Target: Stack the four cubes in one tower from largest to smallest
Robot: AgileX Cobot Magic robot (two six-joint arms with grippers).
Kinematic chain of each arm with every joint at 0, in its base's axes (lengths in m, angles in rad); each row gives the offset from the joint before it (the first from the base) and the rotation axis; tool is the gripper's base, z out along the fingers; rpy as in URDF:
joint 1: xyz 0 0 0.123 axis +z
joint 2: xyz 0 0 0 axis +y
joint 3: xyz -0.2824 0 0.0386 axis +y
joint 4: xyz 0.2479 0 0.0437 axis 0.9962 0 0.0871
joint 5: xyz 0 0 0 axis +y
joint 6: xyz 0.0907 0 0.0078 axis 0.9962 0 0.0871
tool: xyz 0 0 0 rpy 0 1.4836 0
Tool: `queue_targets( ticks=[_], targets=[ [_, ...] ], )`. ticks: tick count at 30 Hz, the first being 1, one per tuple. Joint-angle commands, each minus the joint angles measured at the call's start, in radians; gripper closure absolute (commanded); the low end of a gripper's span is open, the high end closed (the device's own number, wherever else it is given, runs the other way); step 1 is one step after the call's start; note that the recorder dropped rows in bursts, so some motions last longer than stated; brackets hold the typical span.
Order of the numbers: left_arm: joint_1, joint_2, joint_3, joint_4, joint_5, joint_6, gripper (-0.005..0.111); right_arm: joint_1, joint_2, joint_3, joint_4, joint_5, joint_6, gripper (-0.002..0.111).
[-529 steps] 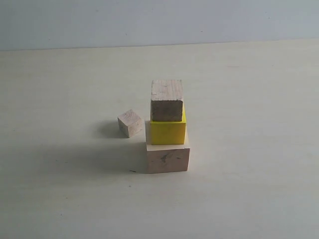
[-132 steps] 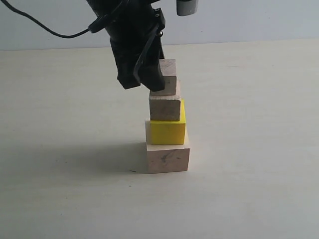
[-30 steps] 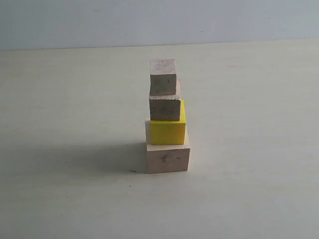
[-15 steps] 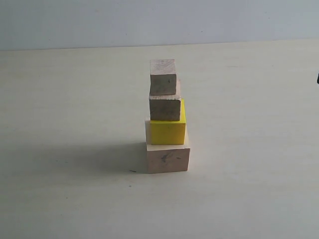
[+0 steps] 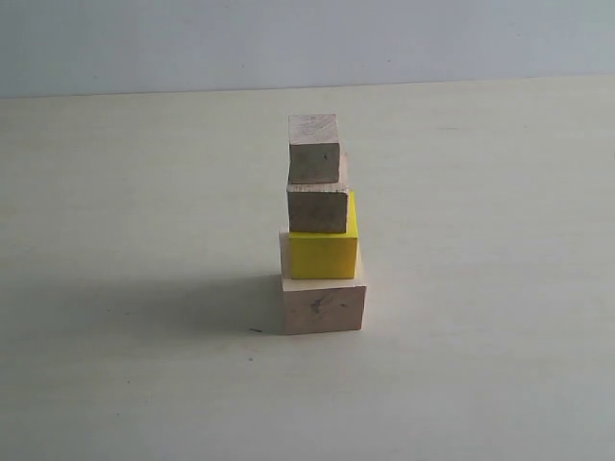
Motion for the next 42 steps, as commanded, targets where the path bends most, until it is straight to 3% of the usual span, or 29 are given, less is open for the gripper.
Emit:
queue_targets(
  ticks=[1, 17, 28, 36, 42],
  targets=[
    [0.000, -0.005, 0.004, -0.004, -0.014, -0.008, 0.107, -0.001, -0.003, 0.005, 0.004, -0.012, -0.008, 0.108],
    [0.000, -0.005, 0.005, 0.032, -0.025, -0.003, 0.107, -0.001, -0.003, 0.005, 0.004, -0.012, -0.008, 0.108],
    [0.043, -0.005, 0.009, 0.293, -0.031, -0.287, 0.107, -0.001, -0.003, 0.005, 0.004, -0.012, -0.008, 0.108],
    [0.124, -0.072, 0.180, 0.425, -0.221, -0.463, 0.107, -0.001, -0.003, 0.005, 0.004, -0.012, -0.008, 0.108],
    [0.183, -0.144, 0.328, 0.567, -0.289, -0.670, 0.107, -0.001, -0.003, 0.005, 0.004, -0.012, -0.008, 0.108]
  ],
)
